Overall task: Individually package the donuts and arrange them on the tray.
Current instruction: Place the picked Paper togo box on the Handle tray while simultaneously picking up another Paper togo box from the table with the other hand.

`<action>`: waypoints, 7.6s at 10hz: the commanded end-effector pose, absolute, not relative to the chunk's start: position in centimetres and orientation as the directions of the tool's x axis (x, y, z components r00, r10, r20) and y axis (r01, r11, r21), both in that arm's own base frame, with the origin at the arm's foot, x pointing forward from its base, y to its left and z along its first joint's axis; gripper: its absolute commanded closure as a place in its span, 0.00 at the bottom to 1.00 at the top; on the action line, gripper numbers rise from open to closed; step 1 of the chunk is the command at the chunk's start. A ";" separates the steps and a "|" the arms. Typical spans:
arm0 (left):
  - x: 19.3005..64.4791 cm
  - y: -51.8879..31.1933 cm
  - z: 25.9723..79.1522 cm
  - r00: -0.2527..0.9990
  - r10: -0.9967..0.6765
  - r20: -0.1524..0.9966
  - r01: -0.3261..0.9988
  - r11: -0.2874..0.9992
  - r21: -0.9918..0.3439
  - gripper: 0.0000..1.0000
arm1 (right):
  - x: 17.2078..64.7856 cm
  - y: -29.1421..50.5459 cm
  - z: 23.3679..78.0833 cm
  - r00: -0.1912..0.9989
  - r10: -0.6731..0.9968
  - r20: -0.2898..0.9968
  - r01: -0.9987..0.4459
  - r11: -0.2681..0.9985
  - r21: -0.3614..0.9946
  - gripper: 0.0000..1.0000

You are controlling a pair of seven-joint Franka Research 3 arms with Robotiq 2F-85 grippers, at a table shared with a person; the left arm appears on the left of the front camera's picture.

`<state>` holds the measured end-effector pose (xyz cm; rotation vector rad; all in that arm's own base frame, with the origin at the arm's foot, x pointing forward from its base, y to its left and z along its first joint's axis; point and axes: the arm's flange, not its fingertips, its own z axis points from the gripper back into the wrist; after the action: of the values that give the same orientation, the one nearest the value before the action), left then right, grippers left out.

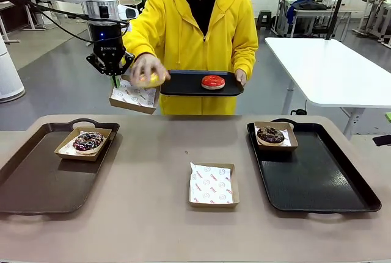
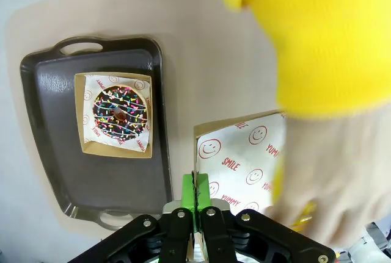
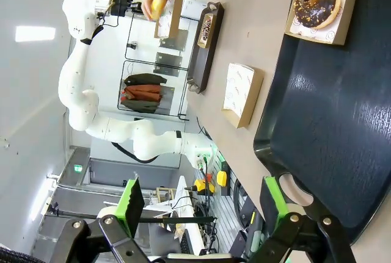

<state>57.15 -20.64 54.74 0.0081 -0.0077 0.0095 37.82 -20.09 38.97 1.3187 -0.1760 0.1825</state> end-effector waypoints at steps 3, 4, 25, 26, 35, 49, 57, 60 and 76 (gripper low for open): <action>56.6 -20.4 54.8 1.000 0.010 0.009 -0.010 1.000 0.009 1.00 | 37.6 -20.1 39.2 0.972 0.040 0.230 -0.232 0.246 0.941 0.00; 56.6 -20.4 54.8 1.000 0.010 0.009 -0.010 1.000 0.009 1.00 | 37.6 -20.1 39.2 0.972 0.040 0.230 -0.232 0.246 0.941 0.00; 50.9 -10.1 60.4 0.993 -0.107 0.048 0.110 0.992 -0.059 0.99 | 39.6 -1.6 50.1 0.951 0.282 0.123 -0.277 0.611 0.741 0.00; 49.6 -8.0 60.0 0.994 -0.101 0.031 0.102 0.993 -0.059 0.99 | 39.5 2.8 50.1 0.945 0.322 0.060 -0.273 0.675 0.685 0.00; 46.2 1.0 53.4 0.998 -0.061 -0.008 0.060 0.997 -0.055 0.99 | 41.1 14.4 45.1 0.947 0.312 0.076 -0.314 0.848 0.427 0.00; 41.7 5.6 50.0 0.999 -0.009 0.044 0.007 0.999 0.049 0.99 | 38.7 24.7 42.6 0.998 0.060 0.013 -0.061 0.996 0.068 0.00; 39.4 9.0 44.8 1.000 -0.015 -0.019 0.016 0.999 0.040 0.99 | 37.7 27.5 35.0 0.999 0.023 -0.028 -0.021 0.996 0.088 0.00; 39.5 8.2 45.5 1.000 0.003 -0.014 -0.003 1.000 0.023 0.99 | 37.7 27.2 35.4 0.999 0.024 -0.043 -0.021 0.998 0.063 0.00; 40.0 6.8 39.0 0.992 0.113 -0.055 -0.113 0.994 -0.001 0.99 | 39.5 28.4 31.4 0.996 -0.042 -0.077 0.046 0.997 0.059 0.00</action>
<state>39.99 6.34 39.80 0.0049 0.0732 0.1450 39.16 27.52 31.56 0.0755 0.1019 -0.0180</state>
